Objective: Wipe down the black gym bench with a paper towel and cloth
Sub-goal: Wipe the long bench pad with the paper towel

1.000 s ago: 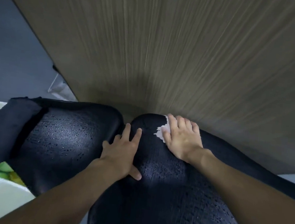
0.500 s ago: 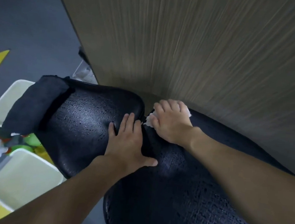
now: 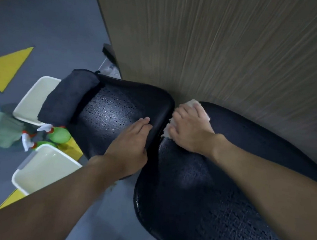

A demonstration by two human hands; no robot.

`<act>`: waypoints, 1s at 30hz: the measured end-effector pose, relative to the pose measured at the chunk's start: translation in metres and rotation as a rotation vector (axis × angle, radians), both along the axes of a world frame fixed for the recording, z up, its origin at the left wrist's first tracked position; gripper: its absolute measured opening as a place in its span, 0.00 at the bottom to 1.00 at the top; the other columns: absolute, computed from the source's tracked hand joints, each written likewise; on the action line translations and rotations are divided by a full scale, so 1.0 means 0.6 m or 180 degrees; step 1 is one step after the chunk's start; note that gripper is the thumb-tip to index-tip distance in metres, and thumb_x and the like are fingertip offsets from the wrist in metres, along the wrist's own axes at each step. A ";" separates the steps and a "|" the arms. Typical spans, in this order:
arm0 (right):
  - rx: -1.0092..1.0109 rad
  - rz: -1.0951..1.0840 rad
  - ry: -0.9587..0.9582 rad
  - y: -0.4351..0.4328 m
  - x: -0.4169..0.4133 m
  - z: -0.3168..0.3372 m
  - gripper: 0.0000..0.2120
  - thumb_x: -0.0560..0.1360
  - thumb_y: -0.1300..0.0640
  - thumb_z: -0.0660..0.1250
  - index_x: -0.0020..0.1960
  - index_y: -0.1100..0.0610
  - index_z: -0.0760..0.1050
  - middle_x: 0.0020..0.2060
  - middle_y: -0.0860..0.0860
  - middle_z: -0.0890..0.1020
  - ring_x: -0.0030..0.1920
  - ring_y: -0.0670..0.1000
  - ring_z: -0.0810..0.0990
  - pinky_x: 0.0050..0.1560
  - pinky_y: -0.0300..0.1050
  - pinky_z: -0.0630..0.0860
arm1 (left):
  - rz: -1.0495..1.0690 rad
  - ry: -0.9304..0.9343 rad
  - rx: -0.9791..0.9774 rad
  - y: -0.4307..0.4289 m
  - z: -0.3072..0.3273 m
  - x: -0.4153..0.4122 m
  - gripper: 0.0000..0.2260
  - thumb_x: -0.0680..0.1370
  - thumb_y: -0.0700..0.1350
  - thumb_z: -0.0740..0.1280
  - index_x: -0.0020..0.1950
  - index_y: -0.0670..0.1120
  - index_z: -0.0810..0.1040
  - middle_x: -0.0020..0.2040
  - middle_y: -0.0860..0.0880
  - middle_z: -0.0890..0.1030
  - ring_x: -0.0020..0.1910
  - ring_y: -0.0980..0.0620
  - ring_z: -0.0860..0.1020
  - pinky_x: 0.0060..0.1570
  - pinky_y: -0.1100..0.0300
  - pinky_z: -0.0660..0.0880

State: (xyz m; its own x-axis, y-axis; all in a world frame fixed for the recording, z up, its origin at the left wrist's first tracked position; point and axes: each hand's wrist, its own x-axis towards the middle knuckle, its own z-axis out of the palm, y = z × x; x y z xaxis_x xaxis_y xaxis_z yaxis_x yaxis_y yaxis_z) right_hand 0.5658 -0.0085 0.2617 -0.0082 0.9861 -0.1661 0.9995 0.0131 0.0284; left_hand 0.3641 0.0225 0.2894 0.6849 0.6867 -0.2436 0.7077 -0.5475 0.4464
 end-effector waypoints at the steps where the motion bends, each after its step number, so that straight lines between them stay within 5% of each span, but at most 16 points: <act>1: -0.0077 0.0151 -0.0058 -0.013 -0.024 0.000 0.36 0.75 0.42 0.36 0.62 0.58 0.75 0.62 0.52 0.77 0.70 0.55 0.67 0.73 0.58 0.53 | -0.0023 0.0000 -0.0073 0.002 0.002 -0.002 0.30 0.75 0.35 0.59 0.77 0.43 0.59 0.80 0.48 0.53 0.79 0.52 0.49 0.76 0.60 0.47; 5: -0.0309 0.0386 0.0070 -0.052 -0.050 0.009 0.39 0.74 0.40 0.33 0.71 0.56 0.68 0.72 0.49 0.69 0.77 0.52 0.57 0.76 0.58 0.45 | -0.0109 0.0031 -0.0264 0.013 0.003 -0.009 0.29 0.77 0.38 0.60 0.78 0.44 0.57 0.81 0.50 0.51 0.79 0.54 0.48 0.75 0.63 0.46; 7: -0.0183 0.0465 0.0027 -0.046 -0.036 0.006 0.34 0.77 0.40 0.36 0.68 0.53 0.71 0.69 0.47 0.72 0.75 0.50 0.60 0.77 0.55 0.47 | -0.0193 -0.0002 -0.0260 0.015 0.000 -0.013 0.29 0.78 0.38 0.60 0.78 0.44 0.56 0.81 0.49 0.50 0.79 0.54 0.48 0.75 0.64 0.45; 13: 0.0008 -0.0384 0.0539 -0.080 -0.116 -0.010 0.22 0.80 0.44 0.51 0.67 0.54 0.71 0.69 0.46 0.70 0.78 0.49 0.54 0.77 0.58 0.41 | -0.0458 0.0010 -0.0253 0.029 -0.008 -0.031 0.31 0.77 0.36 0.58 0.79 0.45 0.54 0.81 0.50 0.48 0.79 0.55 0.46 0.76 0.57 0.49; 20: 0.0224 0.0113 0.0457 -0.143 -0.168 -0.019 0.21 0.79 0.45 0.53 0.62 0.52 0.77 0.63 0.48 0.77 0.74 0.51 0.66 0.76 0.60 0.56 | -0.0618 0.0004 -0.0286 0.037 -0.017 -0.044 0.32 0.77 0.35 0.56 0.80 0.46 0.51 0.81 0.52 0.44 0.78 0.56 0.43 0.76 0.59 0.46; 26: 0.0641 -0.0260 0.0559 -0.148 -0.202 -0.038 0.22 0.76 0.44 0.49 0.56 0.52 0.77 0.62 0.46 0.77 0.75 0.50 0.64 0.77 0.59 0.48 | -0.0540 -0.0222 -0.0089 0.034 -0.042 -0.046 0.32 0.76 0.33 0.56 0.80 0.46 0.54 0.81 0.50 0.47 0.79 0.55 0.44 0.76 0.59 0.46; 30: 0.0633 0.0010 0.0693 -0.182 -0.227 -0.037 0.29 0.73 0.42 0.44 0.60 0.50 0.78 0.64 0.45 0.74 0.76 0.49 0.59 0.77 0.59 0.46 | -0.0291 -0.0407 0.0007 0.024 -0.051 -0.042 0.33 0.74 0.31 0.54 0.79 0.47 0.58 0.81 0.51 0.52 0.79 0.57 0.47 0.76 0.61 0.45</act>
